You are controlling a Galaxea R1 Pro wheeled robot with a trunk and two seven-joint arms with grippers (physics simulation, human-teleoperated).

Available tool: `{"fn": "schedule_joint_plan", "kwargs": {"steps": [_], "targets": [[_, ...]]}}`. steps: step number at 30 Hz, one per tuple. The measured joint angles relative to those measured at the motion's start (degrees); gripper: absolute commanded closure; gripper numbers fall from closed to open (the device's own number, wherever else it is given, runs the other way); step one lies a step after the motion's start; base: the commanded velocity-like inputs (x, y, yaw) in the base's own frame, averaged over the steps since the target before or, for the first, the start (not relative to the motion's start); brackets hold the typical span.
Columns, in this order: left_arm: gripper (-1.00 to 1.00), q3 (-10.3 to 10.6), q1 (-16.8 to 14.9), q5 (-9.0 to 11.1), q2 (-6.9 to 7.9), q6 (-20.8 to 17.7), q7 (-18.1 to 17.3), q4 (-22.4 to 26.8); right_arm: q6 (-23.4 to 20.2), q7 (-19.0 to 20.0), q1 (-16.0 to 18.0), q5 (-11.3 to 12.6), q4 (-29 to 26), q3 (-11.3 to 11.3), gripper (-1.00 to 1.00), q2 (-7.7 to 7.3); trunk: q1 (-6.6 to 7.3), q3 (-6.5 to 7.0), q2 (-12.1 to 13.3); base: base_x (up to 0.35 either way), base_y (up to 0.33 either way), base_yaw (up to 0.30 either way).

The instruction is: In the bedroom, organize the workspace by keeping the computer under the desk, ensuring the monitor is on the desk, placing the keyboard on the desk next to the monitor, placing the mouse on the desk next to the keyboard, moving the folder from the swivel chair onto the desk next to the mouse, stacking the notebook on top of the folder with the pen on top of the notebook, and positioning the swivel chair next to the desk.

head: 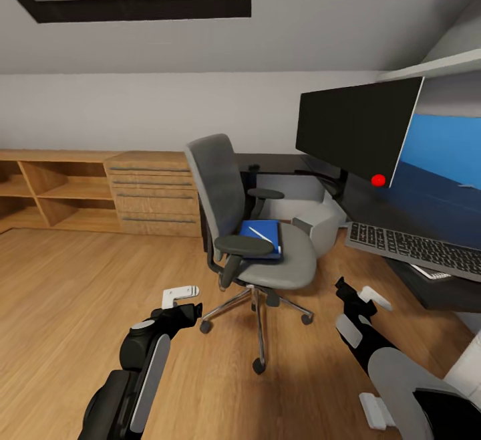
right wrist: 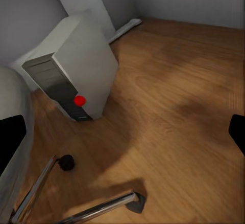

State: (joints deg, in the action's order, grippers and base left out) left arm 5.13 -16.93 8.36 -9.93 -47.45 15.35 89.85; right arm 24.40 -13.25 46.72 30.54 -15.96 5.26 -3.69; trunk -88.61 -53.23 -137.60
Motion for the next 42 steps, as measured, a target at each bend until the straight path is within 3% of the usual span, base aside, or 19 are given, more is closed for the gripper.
{"fn": "schedule_joint_plan", "kwargs": {"steps": [21, 27, 31, 34, 39, 42], "targets": [[-1.0, -0.2, 0.0, 0.0, 0.09, 0.1, 0.0, 0.4, 0.0, 0.3, 0.0, -0.1, 0.0, -0.1, -1.0, 0.55, 0.0, -0.01, 0.0, 0.0, 0.0, -0.007], [-1.0, -0.3, 0.0, 0.0, 0.09, 0.1, 0.0, 0.5, -4.4, 3.4, 0.0, 0.3, -0.1, 0.1, -1.0, 0.53, 0.0, -0.01, 0.0, 0.0, 0.0, 0.0], [-1.0, -1.6, 0.0, 0.0, 0.2, 0.1, 0.0, 0.7, -11.0, 8.3, 0.1, 4.4, -0.4, 2.0, -1.0, 0.32, 0.0, -0.01, 0.0, 0.0, 0.0, 0.0], [-1.0, -2.4, 0.0, 0.0, 0.2, 0.1, -0.1, 1.2, -14.8, 10.6, 0.2, 10.5, -0.5, 3.3, -1.0, -0.34, 0.0, -0.01, 0.0, 0.0, 0.0, 0.0], [-1.0, -2.7, 0.0, 0.0, 0.21, 0.2, -0.1, 1.3, -16.4, 11.8, 0.2, 17.9, -0.5, 3.8, -1.0, -1.68, 0.0, -0.01, 0.0, 0.0, 0.0, 0.0], [-1.0, -2.8, 0.0, 0.0, 0.19, 0.2, -0.1, 1.3, -16.5, 12.1, 0.2, 19.7, -0.4, 3.8, -1.0, -1.91, 0.0, -0.01, 0.0, 0.003, 0.0, 0.0]]}}
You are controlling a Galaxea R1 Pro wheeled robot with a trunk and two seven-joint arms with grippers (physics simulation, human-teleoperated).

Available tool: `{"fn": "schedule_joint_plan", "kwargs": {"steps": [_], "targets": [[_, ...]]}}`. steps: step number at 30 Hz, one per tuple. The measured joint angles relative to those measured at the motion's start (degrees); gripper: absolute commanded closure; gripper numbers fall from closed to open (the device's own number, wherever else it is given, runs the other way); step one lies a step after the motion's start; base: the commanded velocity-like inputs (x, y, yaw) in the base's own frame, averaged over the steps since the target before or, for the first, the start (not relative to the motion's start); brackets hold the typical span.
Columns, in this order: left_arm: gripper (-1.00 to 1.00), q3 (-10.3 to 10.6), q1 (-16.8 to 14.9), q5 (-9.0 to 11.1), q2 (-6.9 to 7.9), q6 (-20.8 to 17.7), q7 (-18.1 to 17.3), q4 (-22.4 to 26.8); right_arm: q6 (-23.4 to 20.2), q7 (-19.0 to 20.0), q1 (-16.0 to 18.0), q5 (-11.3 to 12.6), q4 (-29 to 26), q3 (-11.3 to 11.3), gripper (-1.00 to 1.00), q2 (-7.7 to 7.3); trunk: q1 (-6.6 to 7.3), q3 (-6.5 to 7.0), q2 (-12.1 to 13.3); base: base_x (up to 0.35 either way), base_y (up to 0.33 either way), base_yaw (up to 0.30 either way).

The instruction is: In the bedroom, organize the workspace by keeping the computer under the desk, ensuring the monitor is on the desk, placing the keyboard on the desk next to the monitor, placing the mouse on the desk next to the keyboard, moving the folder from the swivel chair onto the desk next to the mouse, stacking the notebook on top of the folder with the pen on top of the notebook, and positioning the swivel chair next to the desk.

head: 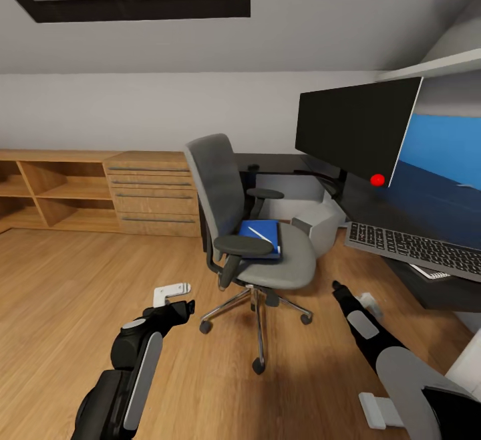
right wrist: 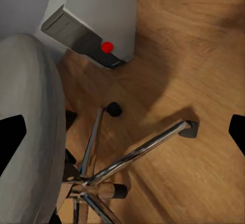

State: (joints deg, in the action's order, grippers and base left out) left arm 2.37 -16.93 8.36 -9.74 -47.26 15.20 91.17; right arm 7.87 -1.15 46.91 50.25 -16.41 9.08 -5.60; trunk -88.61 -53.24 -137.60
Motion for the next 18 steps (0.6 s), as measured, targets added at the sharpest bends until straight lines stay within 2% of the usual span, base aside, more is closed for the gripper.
{"fn": "schedule_joint_plan", "kwargs": {"steps": [2, 10, 14, 18], "targets": [[-1.0, 0.0, 0.0, 0.0, 0.01, 0.0, 0.0, 0.0, 0.0, 0.1, 0.0, 0.7, 0.1, 0.0, -1.0, -0.09, 0.01, 0.0, 0.0, 0.067, 0.0, 0.0], [-1.0, -0.2, 0.0, 0.0, 0.06, 0.2, 0.0, 0.0, 0.2, 0.1, 0.0, 1.1, -0.2, 0.0, -1.0, -0.35, 0.03, 0.0, 0.0, 0.308, 0.001, 0.0], [-1.0, -0.5, 0.0, 0.0, 0.07, 0.3, 0.0, 0.1, 0.2, 0.1, 0.0, 1.1, -0.2, 0.0, -1.0, -0.37, 0.03, 0.0, 0.0, 0.315, 0.108, 0.0], [-1.0, -1.8, 0.0, 0.0, 0.04, 0.3, 0.0, 0.2, 0.1, 0.1, 0.0, 1.1, -0.2, 0.0, -1.0, -0.41, 0.03, 0.0, 0.0, 0.304, 0.18, 0.0]]}}
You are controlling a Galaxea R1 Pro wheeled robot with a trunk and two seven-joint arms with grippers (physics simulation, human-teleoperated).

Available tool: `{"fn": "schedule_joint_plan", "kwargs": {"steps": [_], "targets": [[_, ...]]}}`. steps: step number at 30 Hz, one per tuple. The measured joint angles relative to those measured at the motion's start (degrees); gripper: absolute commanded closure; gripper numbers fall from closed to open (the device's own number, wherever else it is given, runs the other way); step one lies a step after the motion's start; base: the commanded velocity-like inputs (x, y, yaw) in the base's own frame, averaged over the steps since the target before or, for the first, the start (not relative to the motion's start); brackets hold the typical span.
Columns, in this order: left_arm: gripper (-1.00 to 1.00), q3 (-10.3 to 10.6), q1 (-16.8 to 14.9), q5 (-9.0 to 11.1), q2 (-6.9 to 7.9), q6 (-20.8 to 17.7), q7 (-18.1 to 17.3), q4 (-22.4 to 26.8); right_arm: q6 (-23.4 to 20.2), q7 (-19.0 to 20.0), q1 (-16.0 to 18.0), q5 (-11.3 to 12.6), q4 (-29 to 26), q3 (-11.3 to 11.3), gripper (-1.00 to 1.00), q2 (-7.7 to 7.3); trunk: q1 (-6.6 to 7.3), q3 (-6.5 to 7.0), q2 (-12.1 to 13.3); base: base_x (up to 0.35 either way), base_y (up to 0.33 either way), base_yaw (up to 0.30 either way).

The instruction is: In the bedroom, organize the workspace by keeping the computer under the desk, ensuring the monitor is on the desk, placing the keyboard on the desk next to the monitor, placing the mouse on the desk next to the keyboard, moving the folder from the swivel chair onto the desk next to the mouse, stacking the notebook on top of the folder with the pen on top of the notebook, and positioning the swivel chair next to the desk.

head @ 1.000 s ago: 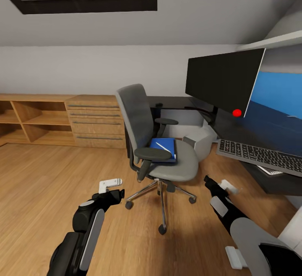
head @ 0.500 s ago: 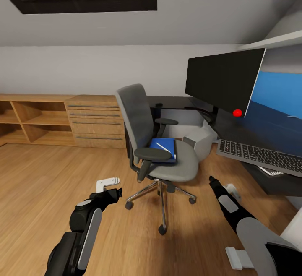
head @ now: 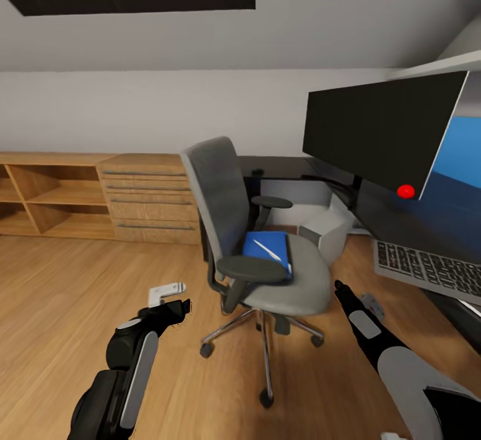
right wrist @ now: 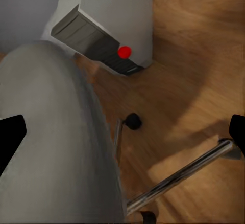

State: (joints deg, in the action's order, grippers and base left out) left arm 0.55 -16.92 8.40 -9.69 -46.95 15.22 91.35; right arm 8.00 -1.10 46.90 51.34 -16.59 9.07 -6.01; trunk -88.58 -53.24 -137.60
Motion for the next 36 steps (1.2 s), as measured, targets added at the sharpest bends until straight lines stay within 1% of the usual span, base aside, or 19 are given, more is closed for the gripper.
{"fn": "schedule_joint_plan", "kwargs": {"steps": [3, 6, 9, 11, 14, 18, 19, 23, 25, 28, 36], "targets": [[-1.0, -0.7, 0.0, 0.0, 0.04, 0.0, 0.1, 0.0, 0.0, 0.0, 0.0, 0.0, 0.0, 0.0, -1.0, -0.07, 0.0, 0.0, 0.0, 0.295, 0.167, 0.0], [-1.0, -0.9, 0.0, 0.0, 0.05, 0.0, 0.2, 0.0, 0.0, 0.0, 0.0, 0.0, 0.0, 0.0, -1.0, -0.11, -0.01, 0.0, 0.0, 0.229, 0.069, 0.0], [-1.0, -1.6, 0.0, 0.0, 0.0, 0.1, 0.1, 0.1, 0.1, 0.0, 0.0, 0.0, 0.0, 0.0, -1.0, -0.13, 0.0, 0.0, 0.0, 0.265, 0.016, 0.0], [-1.0, -2.0, 0.0, 0.0, -0.02, 0.2, 0.2, 0.1, 0.0, 0.1, 0.0, 0.0, 0.0, 0.0, -1.0, -0.13, -0.02, 0.0, 0.0, 0.096, 0.001, 0.002], [-1.0, -2.1, 0.0, 0.0, -0.02, 0.2, 0.2, 0.1, 0.0, 0.1, 0.0, 0.0, 0.0, 0.0, -1.0, -0.13, -0.03, 0.0, 0.0, 0.043, 0.0, 0.057], [-1.0, -2.1, 0.0, 0.1, -0.02, 0.1, 0.3, 0.1, 0.0, 0.1, 0.0, 0.0, 0.0, 0.0, -1.0, -0.12, -0.03, 0.0, 0.0, 0.006, 0.0, 0.219], [-1.0, -2.1, 0.0, 0.1, -0.02, 0.1, 0.3, 0.1, 0.0, 0.1, 0.0, -0.3, 0.0, 0.2, -1.0, -0.28, -0.02, 0.0, 0.0, 0.001, 0.0, 0.255], [-1.0, -2.1, 0.0, 0.1, -0.02, 0.0, 0.3, 0.1, 0.0, 0.2, 0.0, 0.0, 0.0, -0.1, -1.0, -0.12, -0.03, 0.0, 0.0, 0.0, 0.0, 0.261], [-1.0, -2.1, 0.0, 0.1, -0.02, 0.0, 0.3, 0.1, 0.0, 0.1, 0.0, -0.3, -0.1, 0.2, -1.0, -0.15, -0.03, -0.03, 0.0, 0.0, 0.0, 0.263], [-1.0, -2.1, 0.0, 0.1, -0.02, 0.0, 0.3, 0.1, 0.0, 0.2, 0.0, -0.1, -0.1, 0.0, -1.0, -0.1, -0.03, -0.08, 0.0, 0.0, 0.0, 0.263], [-1.0, -2.0, 0.1, 0.1, -0.02, 0.0, 0.3, 0.0, 0.0, 0.1, 0.0, -0.5, -0.1, 0.1, -1.0, -0.08, -0.03, -0.25, 0.0, 0.0, 0.0, 0.263]]}}
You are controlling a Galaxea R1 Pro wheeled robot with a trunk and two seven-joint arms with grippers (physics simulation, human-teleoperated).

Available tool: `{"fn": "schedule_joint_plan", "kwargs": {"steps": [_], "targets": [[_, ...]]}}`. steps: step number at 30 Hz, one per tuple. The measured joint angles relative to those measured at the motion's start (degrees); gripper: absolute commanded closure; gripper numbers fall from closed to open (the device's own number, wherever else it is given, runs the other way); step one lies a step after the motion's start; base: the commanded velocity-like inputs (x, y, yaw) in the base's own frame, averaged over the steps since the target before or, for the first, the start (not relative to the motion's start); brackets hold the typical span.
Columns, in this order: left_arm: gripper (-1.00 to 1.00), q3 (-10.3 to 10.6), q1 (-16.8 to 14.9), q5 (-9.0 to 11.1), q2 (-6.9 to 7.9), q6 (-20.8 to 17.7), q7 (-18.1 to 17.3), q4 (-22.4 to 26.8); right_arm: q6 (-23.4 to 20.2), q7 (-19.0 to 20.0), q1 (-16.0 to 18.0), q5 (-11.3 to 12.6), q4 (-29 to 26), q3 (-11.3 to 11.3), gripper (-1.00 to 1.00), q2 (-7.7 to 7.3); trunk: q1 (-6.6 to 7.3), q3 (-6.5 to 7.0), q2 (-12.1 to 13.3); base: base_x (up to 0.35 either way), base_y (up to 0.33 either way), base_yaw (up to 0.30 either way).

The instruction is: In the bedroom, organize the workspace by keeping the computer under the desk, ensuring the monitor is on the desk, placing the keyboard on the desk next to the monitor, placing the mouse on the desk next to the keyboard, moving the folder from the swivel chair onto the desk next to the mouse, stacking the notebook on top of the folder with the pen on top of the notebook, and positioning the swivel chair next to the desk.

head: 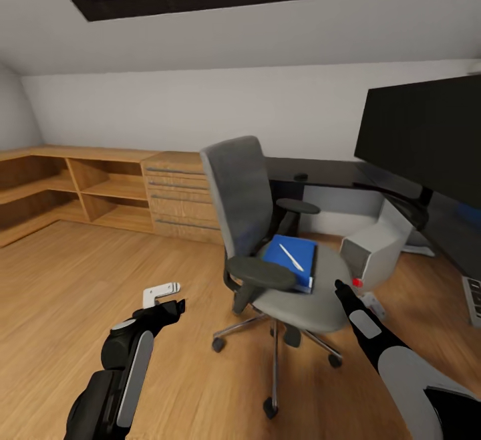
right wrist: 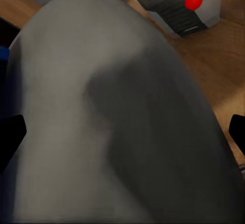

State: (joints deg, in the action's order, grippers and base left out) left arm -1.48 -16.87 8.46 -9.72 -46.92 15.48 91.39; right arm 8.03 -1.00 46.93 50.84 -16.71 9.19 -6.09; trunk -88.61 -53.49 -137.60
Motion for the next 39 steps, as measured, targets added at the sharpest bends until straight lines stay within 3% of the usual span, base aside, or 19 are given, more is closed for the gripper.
{"fn": "schedule_joint_plan", "kwargs": {"steps": [14, 16, 21, 31, 33, 36, 39], "targets": [[-1.0, 0.0, 0.0, 0.0, -0.08, 0.0, 0.0, 0.0, 0.0, 1.0, -0.1, -0.1, 0.0, 0.0, -1.0, -0.39, 0.0, -0.32, 0.0, 0.0, 0.0, 0.25], [-1.0, 0.0, 0.0, 0.0, -0.09, 0.0, 0.0, 0.0, 0.0, 1.2, -0.1, 0.0, 0.0, -0.2, -1.0, 0.09, 0.0, -0.33, 0.0, 0.0, 0.0, 0.06], [-1.0, 0.0, -0.1, 0.0, -0.09, 0.0, 0.1, -0.4, 0.0, 1.2, -0.1, 0.3, 0.0, -0.4, -1.0, -0.14, 0.0, -0.34, 0.0, 0.0, 0.0, -0.035], [-1.0, -0.2, -0.1, 0.0, 0.01, 0.0, 0.1, -0.5, 0.0, 1.1, -0.1, 0.5, 0.1, -0.3, -1.0, -0.75, 0.02, -0.34, 0.0, 0.104, 0.0, -0.252], [-1.0, -0.8, -0.1, 0.0, 0.0, 0.0, 0.1, -0.5, 0.0, 1.0, -0.1, 0.5, 0.2, -0.3, -1.0, -0.81, 0.02, -0.34, 0.0, 0.186, 0.0, -0.112], [-1.0, -3.9, -0.1, 0.1, -0.06, 0.0, 0.1, -0.5, 0.0, 1.0, -0.1, 0.6, 0.2, -0.3, -1.0, -0.79, 0.0, -0.34, 0.0, 0.048, 0.0, -0.028], [-1.0, -4.1, -0.1, 0.6, -0.24, 0.0, 0.1, -0.8, 0.0, 1.3, -0.3, 0.3, 0.3, -0.6, -1.0, -0.45, -0.01, -0.34, 0.0, 0.007, 0.0, -0.004]]}}
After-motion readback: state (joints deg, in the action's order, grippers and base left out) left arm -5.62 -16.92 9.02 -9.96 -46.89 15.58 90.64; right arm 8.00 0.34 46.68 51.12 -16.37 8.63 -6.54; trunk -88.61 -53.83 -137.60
